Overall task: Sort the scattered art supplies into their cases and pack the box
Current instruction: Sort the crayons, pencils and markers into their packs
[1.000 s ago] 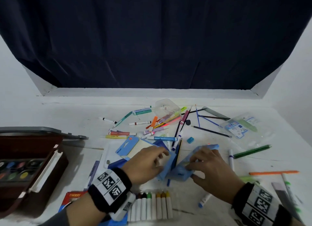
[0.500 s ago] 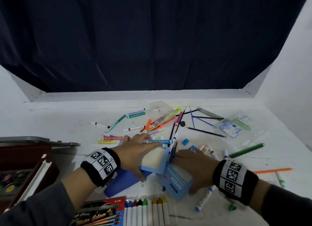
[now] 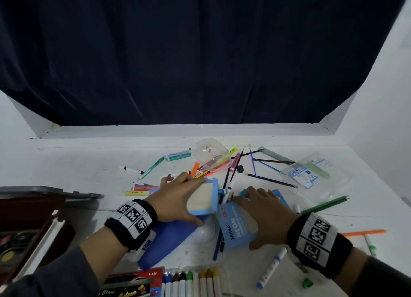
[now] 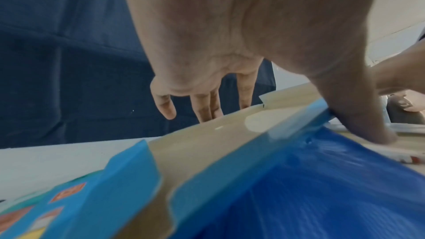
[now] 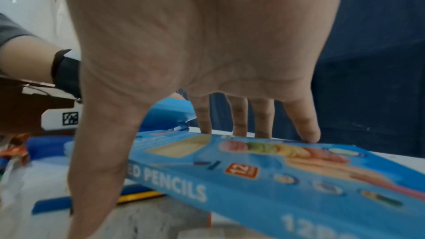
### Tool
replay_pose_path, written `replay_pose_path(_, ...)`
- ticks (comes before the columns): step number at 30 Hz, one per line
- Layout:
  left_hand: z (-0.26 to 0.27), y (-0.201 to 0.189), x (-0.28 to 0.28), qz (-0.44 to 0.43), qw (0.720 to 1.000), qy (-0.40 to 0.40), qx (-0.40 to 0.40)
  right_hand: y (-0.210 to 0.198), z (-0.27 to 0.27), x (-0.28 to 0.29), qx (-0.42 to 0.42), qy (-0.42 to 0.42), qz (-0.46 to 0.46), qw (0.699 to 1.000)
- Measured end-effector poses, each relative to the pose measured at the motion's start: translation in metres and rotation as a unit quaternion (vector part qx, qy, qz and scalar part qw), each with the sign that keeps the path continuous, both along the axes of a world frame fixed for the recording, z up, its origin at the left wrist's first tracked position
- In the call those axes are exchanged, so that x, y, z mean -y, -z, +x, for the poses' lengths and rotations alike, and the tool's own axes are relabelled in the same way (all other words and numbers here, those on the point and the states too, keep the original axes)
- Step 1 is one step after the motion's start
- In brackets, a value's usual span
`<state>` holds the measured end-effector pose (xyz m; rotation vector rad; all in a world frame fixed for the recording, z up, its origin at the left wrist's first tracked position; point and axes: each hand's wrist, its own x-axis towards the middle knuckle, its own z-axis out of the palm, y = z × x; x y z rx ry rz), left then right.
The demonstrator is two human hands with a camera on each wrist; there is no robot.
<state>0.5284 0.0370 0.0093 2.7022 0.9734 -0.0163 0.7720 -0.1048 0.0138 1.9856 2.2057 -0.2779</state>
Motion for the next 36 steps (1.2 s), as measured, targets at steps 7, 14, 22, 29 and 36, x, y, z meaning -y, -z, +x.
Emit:
replay_pose_path(7,-0.006,-0.038,0.017,0.074,0.991,-0.045,0.104,-0.029,0.005,0.012,-0.144,0.079,0.124,0.979)
replay_pose_path(14,-0.017,-0.07,0.052,0.1,0.975,-0.045,0.195,-0.048,-0.012,0.027,-0.215,0.071,0.209,0.951)
replay_pose_path(22,-0.024,-0.068,0.086,0.193,0.968,0.027,0.16,-0.055,-0.013,0.042,-0.084,0.058,0.248,0.963)
replay_pose_path(29,-0.014,-0.049,0.106,0.089,0.987,0.033,0.129,-0.051,-0.028,0.055,-0.058,0.019,0.162,0.985)
replay_pose_path(36,-0.023,-0.051,0.113,0.183,0.978,0.036,0.096,-0.034,-0.026,0.074,-0.083,0.066,0.212,0.971)
